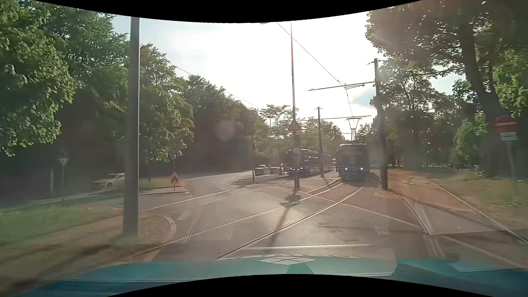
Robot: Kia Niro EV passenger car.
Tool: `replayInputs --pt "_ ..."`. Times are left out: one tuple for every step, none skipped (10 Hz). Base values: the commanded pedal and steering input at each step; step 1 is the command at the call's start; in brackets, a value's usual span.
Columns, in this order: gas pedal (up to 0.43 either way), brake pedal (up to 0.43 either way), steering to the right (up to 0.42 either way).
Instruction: Follow the waypoints while adhering to traffic rules and regulations
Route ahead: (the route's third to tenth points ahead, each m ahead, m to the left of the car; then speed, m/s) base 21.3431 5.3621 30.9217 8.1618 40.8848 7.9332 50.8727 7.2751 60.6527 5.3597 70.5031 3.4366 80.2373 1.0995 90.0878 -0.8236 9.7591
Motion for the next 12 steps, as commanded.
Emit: replayInputs --pt "0.157 0.0 -0.126" --pt "0.157 0.0 -0.126" --pt "0.157 0.0 -0.125" --pt "0.157 0.0 -0.121" --pt "0.157 0.0 -0.116" --pt "0.157 0.0 -0.111" --pt "0.157 0.0 -0.107" --pt "0.157 0.0 -0.103" --pt "0.157 0.0 -0.095" --pt "0.157 0.0 -0.091" --pt "0.157 0.0 -0.084" --pt "0.157 0.0 -0.072"
